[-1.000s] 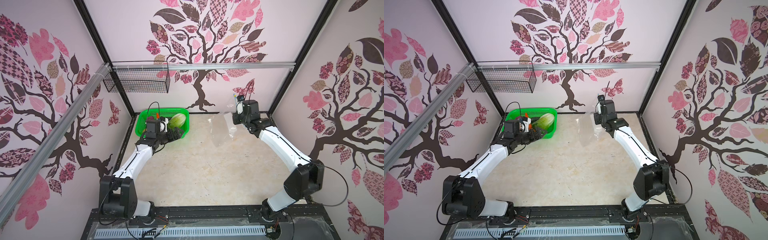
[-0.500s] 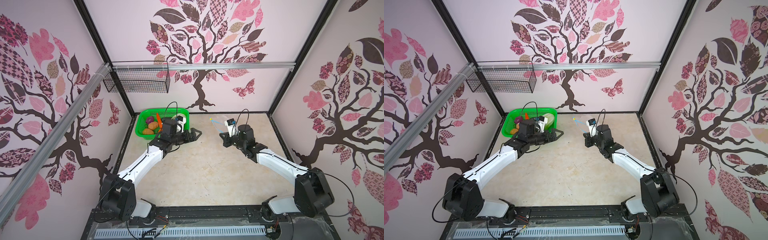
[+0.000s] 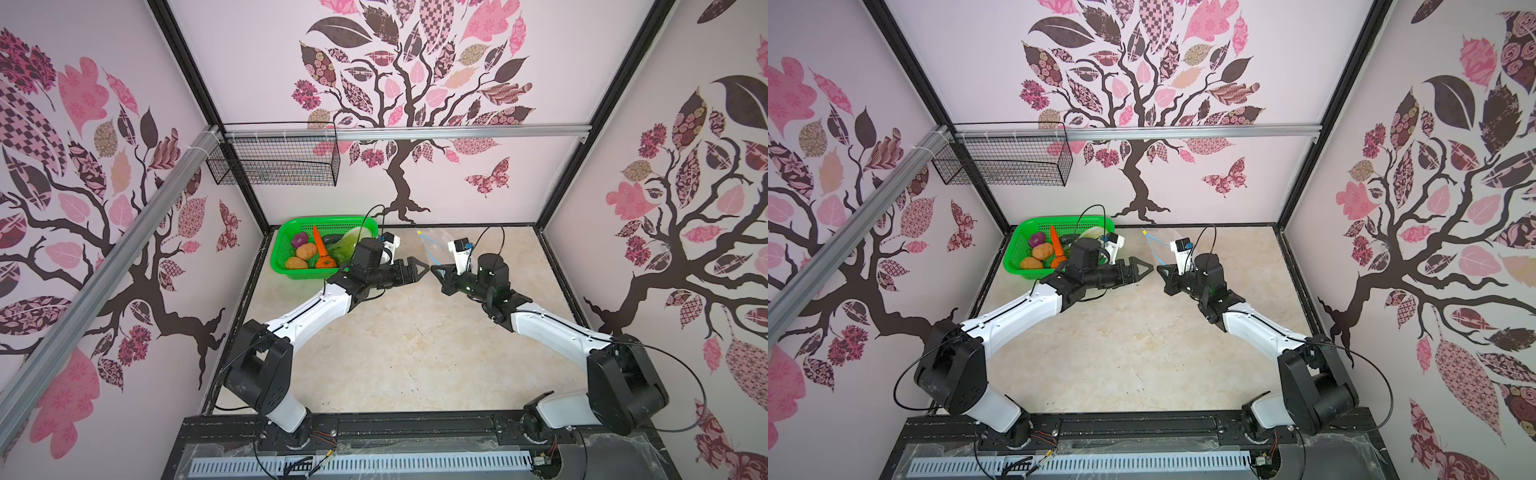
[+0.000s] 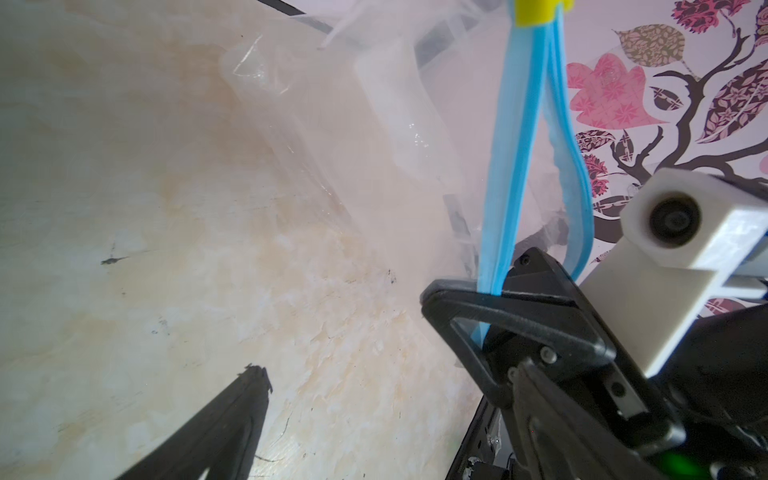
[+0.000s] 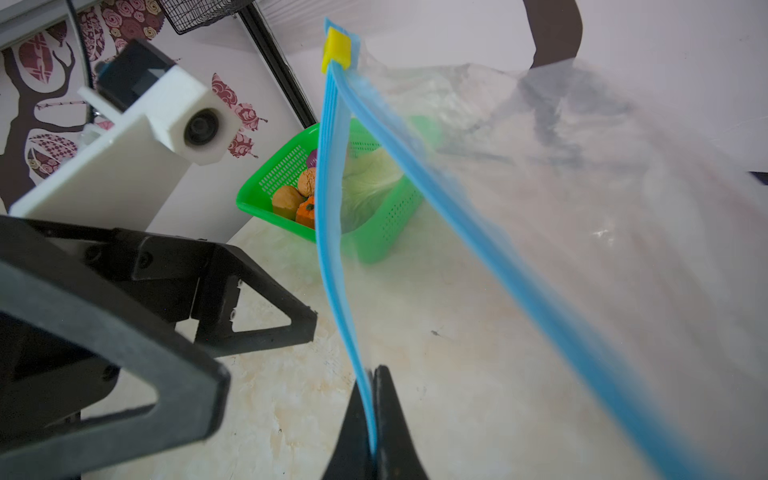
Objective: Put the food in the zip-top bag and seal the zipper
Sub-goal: 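Lift the bag by its zipper with both grippers, pulling the mouth open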
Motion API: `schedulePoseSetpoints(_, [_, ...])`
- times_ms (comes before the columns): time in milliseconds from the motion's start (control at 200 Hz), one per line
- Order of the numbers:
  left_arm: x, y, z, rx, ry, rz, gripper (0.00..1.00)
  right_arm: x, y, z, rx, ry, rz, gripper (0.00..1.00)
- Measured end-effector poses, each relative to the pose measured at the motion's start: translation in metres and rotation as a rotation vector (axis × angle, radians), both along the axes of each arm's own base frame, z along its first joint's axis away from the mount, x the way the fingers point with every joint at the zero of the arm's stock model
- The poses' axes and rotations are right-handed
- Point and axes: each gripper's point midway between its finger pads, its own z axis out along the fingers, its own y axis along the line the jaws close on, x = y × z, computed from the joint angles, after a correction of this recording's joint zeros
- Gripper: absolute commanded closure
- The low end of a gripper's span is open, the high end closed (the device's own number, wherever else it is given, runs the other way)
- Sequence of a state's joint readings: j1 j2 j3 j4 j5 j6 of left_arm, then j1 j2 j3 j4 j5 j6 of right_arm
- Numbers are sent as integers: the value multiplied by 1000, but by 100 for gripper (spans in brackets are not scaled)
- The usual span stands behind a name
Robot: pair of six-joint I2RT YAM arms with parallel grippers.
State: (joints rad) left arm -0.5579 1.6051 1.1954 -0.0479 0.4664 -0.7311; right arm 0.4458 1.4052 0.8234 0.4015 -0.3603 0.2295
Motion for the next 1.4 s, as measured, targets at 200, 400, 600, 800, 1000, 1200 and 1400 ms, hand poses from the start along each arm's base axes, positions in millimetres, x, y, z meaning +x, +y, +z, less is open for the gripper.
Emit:
schedulePoseSetpoints(200, [15,-8,25,-34,-53,18,11,-7,11,-1,-18,-15,18,100])
schedulePoseSetpoints(400, [34,-12,24,-19,-67,53,58,-12,20,-3,-50,-33,30,100])
schedulePoseSetpoints(600, [40,-17,4,22,-42,50,100,-14,21,-9,-73,-21,28,77])
schedulePoseSetpoints(800, [38,-14,-4,89,-55,59,100,-24,22,-2,-90,24,62,46])
schedulePoseSetpoints(1000, [33,-5,-1,156,-91,68,100,-42,15,78,-17,-75,71,43])
schedulePoseSetpoints(1200, [21,-8,25,138,-156,42,100,-52,7,113,-3,-109,52,41])
schedulePoseSetpoints(1400, [21,-6,30,132,-161,49,100,-59,17,106,9,-52,116,42])
